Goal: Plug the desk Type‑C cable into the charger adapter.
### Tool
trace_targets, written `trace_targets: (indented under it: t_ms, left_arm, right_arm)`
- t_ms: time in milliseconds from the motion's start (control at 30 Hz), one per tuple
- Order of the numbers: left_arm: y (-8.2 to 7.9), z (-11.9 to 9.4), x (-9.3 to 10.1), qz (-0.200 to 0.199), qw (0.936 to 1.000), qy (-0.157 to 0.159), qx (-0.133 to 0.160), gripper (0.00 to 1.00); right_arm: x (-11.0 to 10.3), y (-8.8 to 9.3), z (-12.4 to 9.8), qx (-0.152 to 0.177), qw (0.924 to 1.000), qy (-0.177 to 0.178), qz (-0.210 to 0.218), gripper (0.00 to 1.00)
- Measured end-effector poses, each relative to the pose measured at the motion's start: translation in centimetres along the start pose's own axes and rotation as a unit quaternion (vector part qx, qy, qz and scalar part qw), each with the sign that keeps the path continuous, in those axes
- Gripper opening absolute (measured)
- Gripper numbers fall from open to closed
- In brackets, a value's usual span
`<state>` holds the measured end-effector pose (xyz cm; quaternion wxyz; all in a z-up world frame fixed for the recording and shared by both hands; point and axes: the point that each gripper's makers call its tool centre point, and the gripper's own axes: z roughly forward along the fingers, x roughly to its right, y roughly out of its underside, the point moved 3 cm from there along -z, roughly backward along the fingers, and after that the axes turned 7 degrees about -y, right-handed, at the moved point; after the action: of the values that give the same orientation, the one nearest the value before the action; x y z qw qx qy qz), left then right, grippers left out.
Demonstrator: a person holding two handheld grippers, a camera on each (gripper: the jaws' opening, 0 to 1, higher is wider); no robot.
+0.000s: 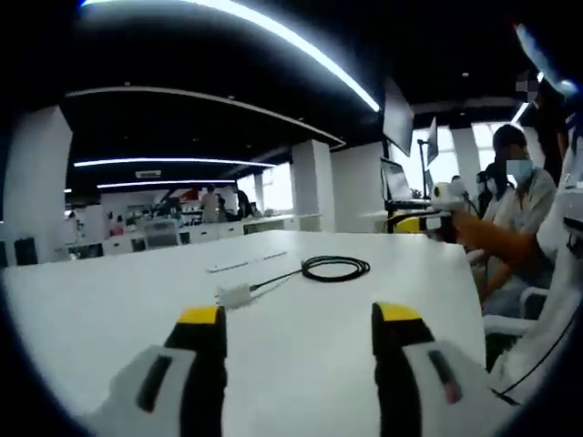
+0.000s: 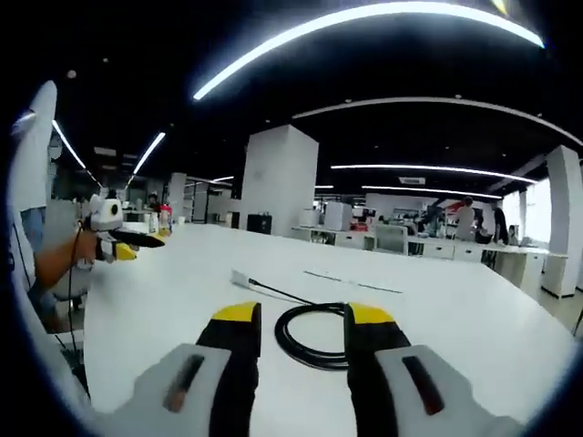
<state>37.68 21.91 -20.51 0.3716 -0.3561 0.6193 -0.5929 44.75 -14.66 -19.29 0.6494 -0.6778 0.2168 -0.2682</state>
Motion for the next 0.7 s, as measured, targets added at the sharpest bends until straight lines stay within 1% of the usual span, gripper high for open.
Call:
trace_targets:
  t_ms: [33, 67, 100, 200, 233, 300, 367, 400, 467, 567, 700]
  left_arm:
    - [0.0, -0.3, 0.1, -0.001, 1.0000, -0.007, 0.001, 0.64]
    - [-0.2, -0.7, 0.0, 0.004, 0.9997, -0.021, 0.009, 0.65]
    - [-0.3, -1.3, 0.2, 0.005, 0.9993, -0.031, 0.018, 0.68]
    - [-0.4, -2.4, 0.7, 0.002, 0.9984, -0.050, 0.027, 0.73]
    - [-0.5, -2.7, 0.9, -0.001, 0.9981, -0.053, 0.032, 0.73]
    - [-0.4, -2.9, 1.1, -0.002, 0.9980, -0.054, 0.033, 0.74]
    - [-0.4, -3.0, 1.1, -0.003, 0.9980, -0.054, 0.033, 0.76]
    - [-0.2, -3.7, 1.7, -0.008, 0.9974, -0.063, 0.035, 0.78]
    - [-0.1, -4.5, 2.0, -0.017, 0.9962, -0.077, 0.037, 0.79]
    - [0.2, -5.0, 2.4, -0.026, 0.9951, -0.085, 0.044, 0.82]
    - [0.9, -5.5, 2.5, -0.036, 0.9938, -0.096, 0.043, 0.83]
  right_arm:
    - [-0.3, 0.1, -0.5, 0.004, 1.0000, 0.001, 0.001, 0.38]
    - [-0.3, 0.1, -0.9, 0.008, 0.9999, 0.007, 0.003, 0.40]
    - [-0.5, 0.1, -1.6, 0.020, 0.9996, 0.020, 0.008, 0.41]
    - [-1.0, 0.4, -2.9, 0.035, 0.9987, 0.032, 0.019, 0.45]
    - [-1.2, 0.5, -3.3, 0.038, 0.9983, 0.038, 0.020, 0.47]
    - [-1.3, 0.6, -3.4, 0.039, 0.9983, 0.039, 0.021, 0.50]
    - [-1.4, 0.6, -3.5, 0.039, 0.9982, 0.039, 0.021, 0.51]
    - [-2.1, 1.1, -4.5, 0.048, 0.9974, 0.049, 0.024, 0.52]
    - [-2.6, 1.7, -5.2, 0.048, 0.9969, 0.057, 0.025, 0.54]
    - [-3.0, 2.0, -5.5, 0.050, 0.9965, 0.060, 0.029, 0.61]
    - [-3.7, 2.5, -6.1, 0.056, 0.9957, 0.066, 0.033, 0.63]
